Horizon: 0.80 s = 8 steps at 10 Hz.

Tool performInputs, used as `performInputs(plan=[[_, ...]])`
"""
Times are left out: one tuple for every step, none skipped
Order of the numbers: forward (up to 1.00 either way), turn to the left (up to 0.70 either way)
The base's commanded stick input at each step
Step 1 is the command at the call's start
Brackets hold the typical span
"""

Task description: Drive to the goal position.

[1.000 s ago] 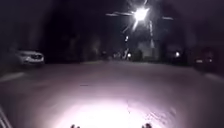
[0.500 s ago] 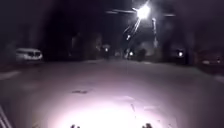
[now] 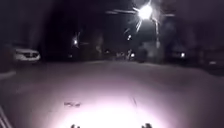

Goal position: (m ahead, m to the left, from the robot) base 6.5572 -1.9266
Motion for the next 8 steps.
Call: performInputs(plan=[[0.85, 0.00], [0.85, 0.00], [0.85, 0.00], [0.85, 0.00], [0.85, 0.00], [0.85, 0.00], [0.85, 0.00], [0.85, 0.00]])
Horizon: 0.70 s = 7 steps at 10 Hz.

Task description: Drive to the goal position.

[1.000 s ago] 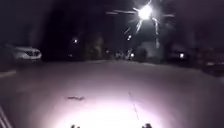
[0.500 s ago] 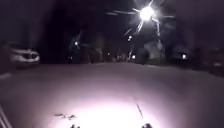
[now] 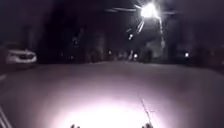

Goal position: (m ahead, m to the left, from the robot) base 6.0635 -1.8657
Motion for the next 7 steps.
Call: performInputs(plan=[[0.85, 0.00], [0.85, 0.00], [0.85, 0.00], [0.85, 0.00], [0.85, 0.00], [0.85, 0.00], [0.85, 0.00]])
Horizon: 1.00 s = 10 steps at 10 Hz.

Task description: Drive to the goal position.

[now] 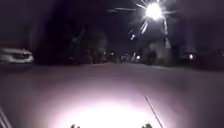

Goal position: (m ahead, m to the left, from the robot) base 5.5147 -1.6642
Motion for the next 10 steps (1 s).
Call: performInputs(plan=[[0.85, 0.00], [0.85, 0.00], [0.85, 0.00], [0.85, 0.00], [0.85, 0.00], [0.85, 0.00], [0.85, 0.00], [0.85, 0.00], [0.85, 0.00], [0.85, 0.00]])
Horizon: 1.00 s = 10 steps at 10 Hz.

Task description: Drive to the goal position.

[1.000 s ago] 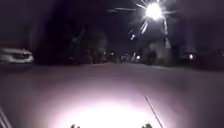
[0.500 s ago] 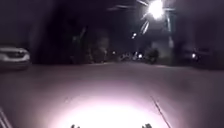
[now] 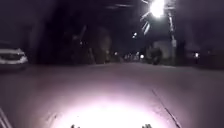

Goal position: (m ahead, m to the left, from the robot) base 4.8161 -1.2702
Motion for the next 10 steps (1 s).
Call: performInputs(plan=[[0.85, 0.00], [0.85, 0.00], [0.85, 0.00], [0.85, 0.00], [0.85, 0.00], [0.85, -0.08], [0.85, -0.26], [0.85, -0.32], [0.85, -0.17], [0.85, 0.00]])
